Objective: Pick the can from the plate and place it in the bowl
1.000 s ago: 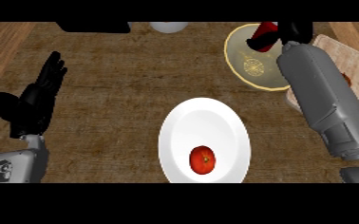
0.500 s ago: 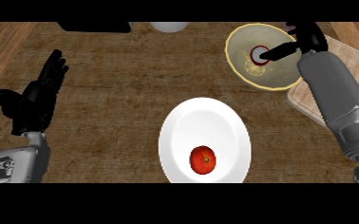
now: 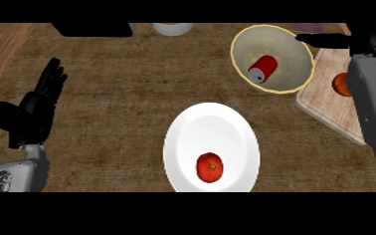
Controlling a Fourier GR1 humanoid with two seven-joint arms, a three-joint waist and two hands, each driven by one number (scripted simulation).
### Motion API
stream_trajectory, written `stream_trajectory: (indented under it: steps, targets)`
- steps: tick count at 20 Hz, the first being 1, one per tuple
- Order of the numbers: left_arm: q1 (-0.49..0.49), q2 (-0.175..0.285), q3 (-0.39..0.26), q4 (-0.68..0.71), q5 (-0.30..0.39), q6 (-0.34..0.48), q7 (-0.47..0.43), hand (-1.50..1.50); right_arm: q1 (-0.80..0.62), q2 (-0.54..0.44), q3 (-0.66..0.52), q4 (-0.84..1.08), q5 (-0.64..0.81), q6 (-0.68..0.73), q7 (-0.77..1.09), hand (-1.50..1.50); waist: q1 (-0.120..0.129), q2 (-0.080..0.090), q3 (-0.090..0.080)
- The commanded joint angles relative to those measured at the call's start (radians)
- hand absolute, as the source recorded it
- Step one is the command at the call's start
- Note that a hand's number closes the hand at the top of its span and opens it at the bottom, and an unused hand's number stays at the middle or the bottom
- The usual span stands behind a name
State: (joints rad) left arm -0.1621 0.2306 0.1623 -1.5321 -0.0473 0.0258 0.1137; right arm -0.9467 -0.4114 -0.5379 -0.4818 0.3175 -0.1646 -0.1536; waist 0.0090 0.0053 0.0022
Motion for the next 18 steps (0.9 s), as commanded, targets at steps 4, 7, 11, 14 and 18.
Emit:
stream_trajectory:
  steps: [4, 7, 11, 14, 18]
  targets:
    - [-0.007, 0.009, 0.015, 0.04, 0.002, -0.014, -0.032, 0.0, 0.159, -0.116, -0.08, 0.006, -0.13, 0.194, -0.097, -1.5, -0.006, -0.002, -0.002]
    - [0.029, 0.005, 0.004, -0.048, 0.0, -0.006, 0.041, 0.0, 0.252, -0.197, -0.109, -0.033, -0.186, 0.344, -0.115, -1.5, -0.013, -0.007, -0.001]
    - [0.026, 0.003, -0.005, -0.089, -0.015, 0.008, 0.082, 0.0, 0.311, -0.256, -0.162, -0.024, -0.277, 0.493, -0.115, -1.5, -0.011, -0.008, -0.001]
    - [0.059, -0.008, -0.011, -0.08, -0.017, -0.006, 0.04, 0.0, 0.37, -0.251, -0.154, -0.048, -0.305, 0.531, -0.178, -1.5, -0.007, -0.006, -0.002]
    - [0.092, -0.019, -0.011, -0.101, -0.011, -0.012, 0.03, 0.0, 0.426, -0.277, -0.168, -0.085, -0.365, 0.605, -0.196, -1.5, -0.006, -0.007, -0.002]
